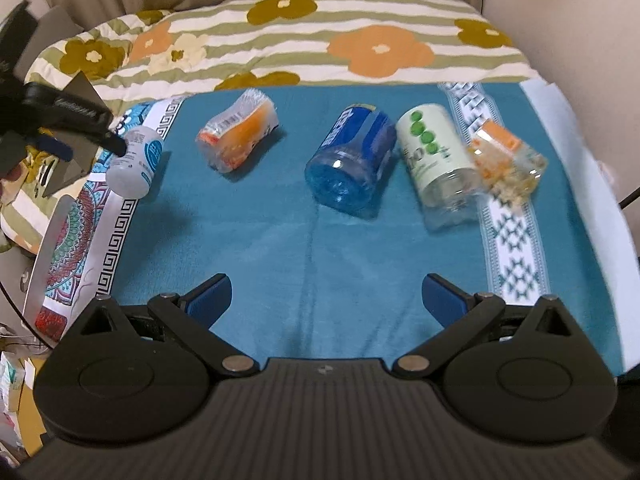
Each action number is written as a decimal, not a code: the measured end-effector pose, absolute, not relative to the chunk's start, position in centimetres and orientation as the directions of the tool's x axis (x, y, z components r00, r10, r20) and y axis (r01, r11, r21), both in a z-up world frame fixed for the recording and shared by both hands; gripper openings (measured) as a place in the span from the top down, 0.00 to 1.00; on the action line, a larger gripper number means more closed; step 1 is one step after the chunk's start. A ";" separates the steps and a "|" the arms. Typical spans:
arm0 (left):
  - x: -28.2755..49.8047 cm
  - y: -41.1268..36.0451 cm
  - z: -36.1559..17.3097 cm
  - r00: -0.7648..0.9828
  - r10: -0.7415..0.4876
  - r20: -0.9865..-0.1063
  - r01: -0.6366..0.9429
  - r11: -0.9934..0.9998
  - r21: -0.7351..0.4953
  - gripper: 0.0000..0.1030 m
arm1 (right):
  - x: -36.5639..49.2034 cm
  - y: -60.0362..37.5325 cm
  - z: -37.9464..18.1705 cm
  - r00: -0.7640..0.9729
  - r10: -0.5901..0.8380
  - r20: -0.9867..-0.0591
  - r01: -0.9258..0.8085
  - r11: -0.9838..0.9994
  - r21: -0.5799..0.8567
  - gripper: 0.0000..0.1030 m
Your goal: Flip cup upright
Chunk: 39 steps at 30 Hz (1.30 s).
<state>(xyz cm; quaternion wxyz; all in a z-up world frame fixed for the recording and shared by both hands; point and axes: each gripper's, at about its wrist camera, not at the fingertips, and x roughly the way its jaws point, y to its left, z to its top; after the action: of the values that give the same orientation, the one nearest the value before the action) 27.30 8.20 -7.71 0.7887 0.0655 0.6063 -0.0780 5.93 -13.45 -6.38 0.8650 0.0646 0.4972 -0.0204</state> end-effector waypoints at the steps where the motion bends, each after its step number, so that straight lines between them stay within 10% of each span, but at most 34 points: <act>1: 27.8 8.2 -8.2 0.237 -0.042 -0.971 0.202 0.979 0.007 0.13 | 6.2 -13.3 -6.7 0.500 0.030 -0.866 0.100 0.991 0.092 0.00; 10: 30.6 8.0 -11.7 0.143 -0.057 -0.988 0.181 0.983 -0.030 0.17 | 8.0 -12.8 -8.8 0.464 0.023 -0.885 0.130 0.987 0.094 0.00; 13: 30.9 8.0 -12.5 0.113 -0.065 -0.992 0.172 0.984 -0.045 0.34 | 8.4 -13.0 -9.2 0.455 0.018 -0.890 0.138 0.986 0.091 0.00; 39: 19.7 2.9 -8.5 0.084 -0.174 -0.981 0.148 0.976 -0.160 0.37 | 5.6 -16.9 -5.2 0.511 0.013 -0.859 0.116 0.990 0.084 0.00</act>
<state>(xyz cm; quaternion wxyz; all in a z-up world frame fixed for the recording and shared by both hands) 19.65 2.86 -8.47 0.7362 -0.0098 0.6679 -0.1092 5.59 -16.93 -5.16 0.8669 0.0652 0.4933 -0.0298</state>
